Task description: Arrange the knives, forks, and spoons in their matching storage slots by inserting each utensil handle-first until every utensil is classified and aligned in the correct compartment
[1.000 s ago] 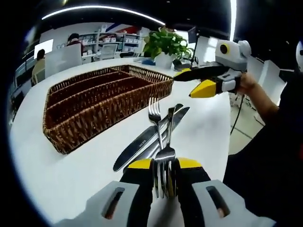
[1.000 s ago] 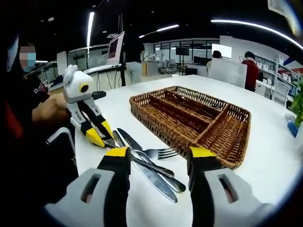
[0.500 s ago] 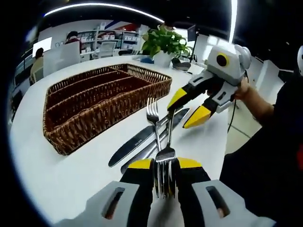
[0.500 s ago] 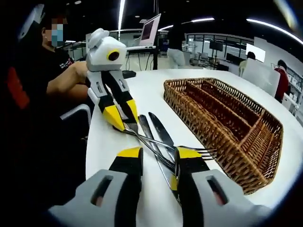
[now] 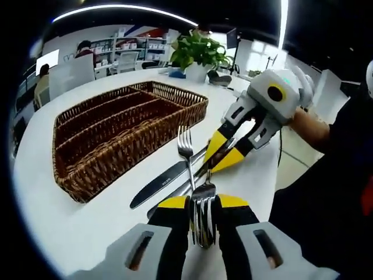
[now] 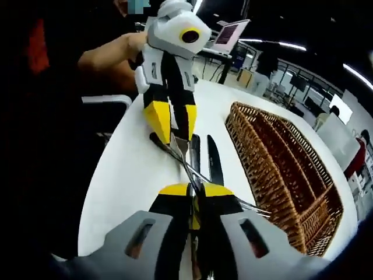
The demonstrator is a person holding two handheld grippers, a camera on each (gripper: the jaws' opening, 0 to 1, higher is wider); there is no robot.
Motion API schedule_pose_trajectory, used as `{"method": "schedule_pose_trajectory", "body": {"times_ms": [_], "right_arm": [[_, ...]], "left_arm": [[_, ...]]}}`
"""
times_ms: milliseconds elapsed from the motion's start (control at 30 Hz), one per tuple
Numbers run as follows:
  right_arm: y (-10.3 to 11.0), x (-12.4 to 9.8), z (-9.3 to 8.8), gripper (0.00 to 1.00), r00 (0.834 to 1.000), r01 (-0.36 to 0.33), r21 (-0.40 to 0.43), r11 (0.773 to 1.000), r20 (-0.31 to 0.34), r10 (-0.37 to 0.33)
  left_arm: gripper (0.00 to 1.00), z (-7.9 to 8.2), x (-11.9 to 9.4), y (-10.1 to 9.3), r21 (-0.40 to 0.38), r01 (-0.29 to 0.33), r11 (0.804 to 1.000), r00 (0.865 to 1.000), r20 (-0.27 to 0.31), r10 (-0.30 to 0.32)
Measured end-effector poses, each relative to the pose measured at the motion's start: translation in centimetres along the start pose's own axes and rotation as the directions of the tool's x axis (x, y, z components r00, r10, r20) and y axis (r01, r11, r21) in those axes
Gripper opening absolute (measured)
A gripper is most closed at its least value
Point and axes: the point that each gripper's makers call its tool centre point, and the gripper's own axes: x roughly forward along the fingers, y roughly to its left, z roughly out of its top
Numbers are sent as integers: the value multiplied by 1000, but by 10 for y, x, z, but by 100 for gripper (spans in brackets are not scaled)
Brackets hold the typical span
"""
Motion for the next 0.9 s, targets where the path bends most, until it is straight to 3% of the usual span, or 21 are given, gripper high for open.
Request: {"method": "schedule_pose_trajectory", "body": {"times_ms": [200,267,400,467,633,733,767,867,900], "right_arm": [[2,2,-3,4,1000,-16,-61,998,-4,15],[0,1,-3,3,1000,-10,-121,993,-11,9],[0,-1,0,1,1000,-10,-175,984,-15,7],[0,-3,3,0,1000,-12,-190,982,-16,9],[-4,-9,6,0,1000,4,-188,982,-10,-6],[-6,-13,8,0,1000,8,-185,983,-4,-9],[-6,-14,9,0,1000,10,-183,983,-2,-10],[-8,-16,11,0,1000,14,-160,987,6,-13],[-9,-18,11,0,1000,16,-147,989,11,-15]], "left_arm": [[17,-1,3,-1,14,12,1000,1000,-26,-12],[17,0,3,1,24,8,1000,1000,-27,-7],[15,3,2,10,134,-36,990,999,-19,38],[15,7,1,13,222,-63,973,998,1,65],[15,20,-6,6,316,-68,947,996,72,47],[15,22,-9,12,427,-121,896,992,92,90],[15,23,-10,12,445,-132,886,990,102,96],[15,26,-14,10,445,-130,886,988,128,81],[14,29,-15,11,475,-140,869,986,147,79]]}}
